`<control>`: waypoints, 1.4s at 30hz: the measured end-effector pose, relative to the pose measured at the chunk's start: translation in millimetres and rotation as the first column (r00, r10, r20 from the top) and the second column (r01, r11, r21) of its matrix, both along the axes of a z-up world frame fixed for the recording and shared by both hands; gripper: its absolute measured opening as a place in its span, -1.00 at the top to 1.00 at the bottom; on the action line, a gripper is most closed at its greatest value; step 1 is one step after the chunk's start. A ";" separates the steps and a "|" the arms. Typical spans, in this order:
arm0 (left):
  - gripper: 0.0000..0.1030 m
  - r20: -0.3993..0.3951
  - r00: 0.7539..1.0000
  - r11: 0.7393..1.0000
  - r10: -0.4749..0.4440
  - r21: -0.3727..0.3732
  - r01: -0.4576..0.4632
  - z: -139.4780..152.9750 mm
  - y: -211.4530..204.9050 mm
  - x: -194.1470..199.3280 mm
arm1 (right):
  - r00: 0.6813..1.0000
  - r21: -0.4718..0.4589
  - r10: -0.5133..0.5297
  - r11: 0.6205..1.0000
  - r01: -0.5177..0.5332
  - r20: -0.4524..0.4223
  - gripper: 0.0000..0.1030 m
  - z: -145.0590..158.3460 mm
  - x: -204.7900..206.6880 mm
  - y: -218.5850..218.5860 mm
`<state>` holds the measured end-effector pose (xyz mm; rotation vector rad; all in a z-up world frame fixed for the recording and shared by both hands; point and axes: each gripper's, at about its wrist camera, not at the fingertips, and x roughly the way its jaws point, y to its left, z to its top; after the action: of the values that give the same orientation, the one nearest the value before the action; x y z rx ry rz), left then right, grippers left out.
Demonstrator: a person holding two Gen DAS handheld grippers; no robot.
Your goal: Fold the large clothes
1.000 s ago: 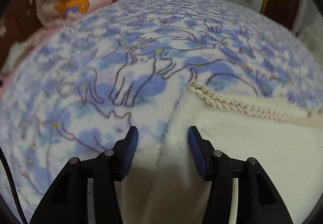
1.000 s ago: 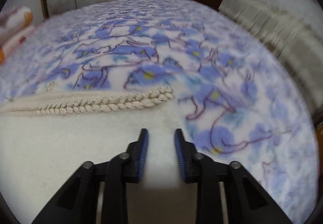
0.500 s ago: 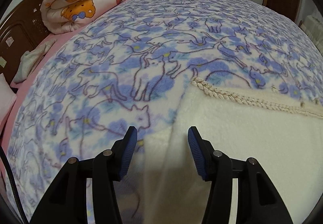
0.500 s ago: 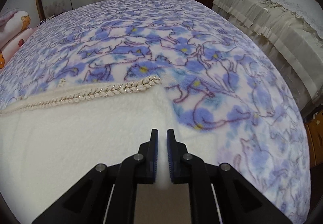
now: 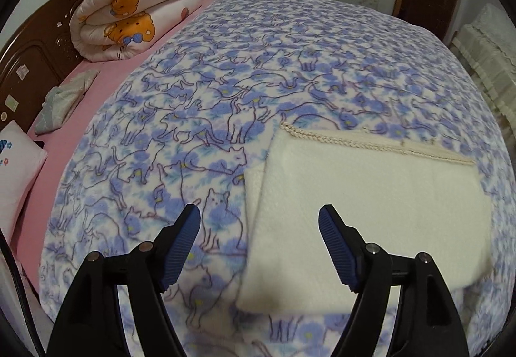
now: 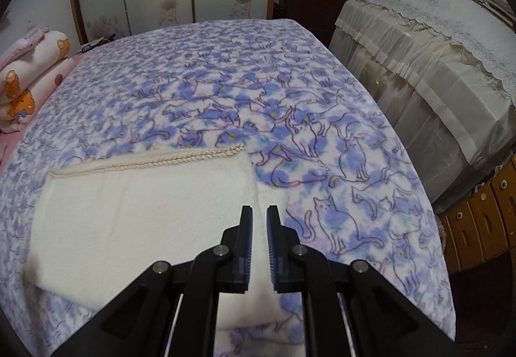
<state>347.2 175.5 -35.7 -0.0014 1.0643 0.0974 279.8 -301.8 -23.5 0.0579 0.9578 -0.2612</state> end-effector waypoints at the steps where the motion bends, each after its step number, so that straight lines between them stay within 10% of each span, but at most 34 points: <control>1: -0.47 0.001 1.000 1.000 -0.009 0.000 0.009 6.8 -2.1 -7.4 | 1.000 0.004 0.010 1.000 -0.010 0.006 0.83 7.8 -7.1 3.2; 11: -0.52 0.013 0.997 0.997 -0.075 -0.024 0.075 53.3 -16.2 -81.5 | 0.989 0.017 0.137 0.990 -0.138 0.062 0.33 59.8 -66.9 47.6; 21: -0.52 0.043 0.994 0.982 -0.103 -0.155 0.109 60.1 -22.8 -137.3 | 0.967 0.054 0.242 0.968 -0.247 0.086 0.32 60.7 -105.9 86.7; 34: -0.52 0.089 0.990 0.924 -0.106 -0.358 0.131 -4.6 -47.6 -170.7 | 0.954 0.129 0.224 0.959 -0.252 0.198 0.31 7.1 -133.1 123.8; 42: -0.52 0.036 0.997 0.878 -0.072 -0.472 0.080 -94.3 -55.1 -158.8 | 0.956 0.187 0.210 0.950 -0.249 0.205 0.31 -58.9 -125.1 142.2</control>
<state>188.4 120.4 -130.0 -0.4041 1.0472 -0.2380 154.7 -159.6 -82.4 0.1606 0.7968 0.0631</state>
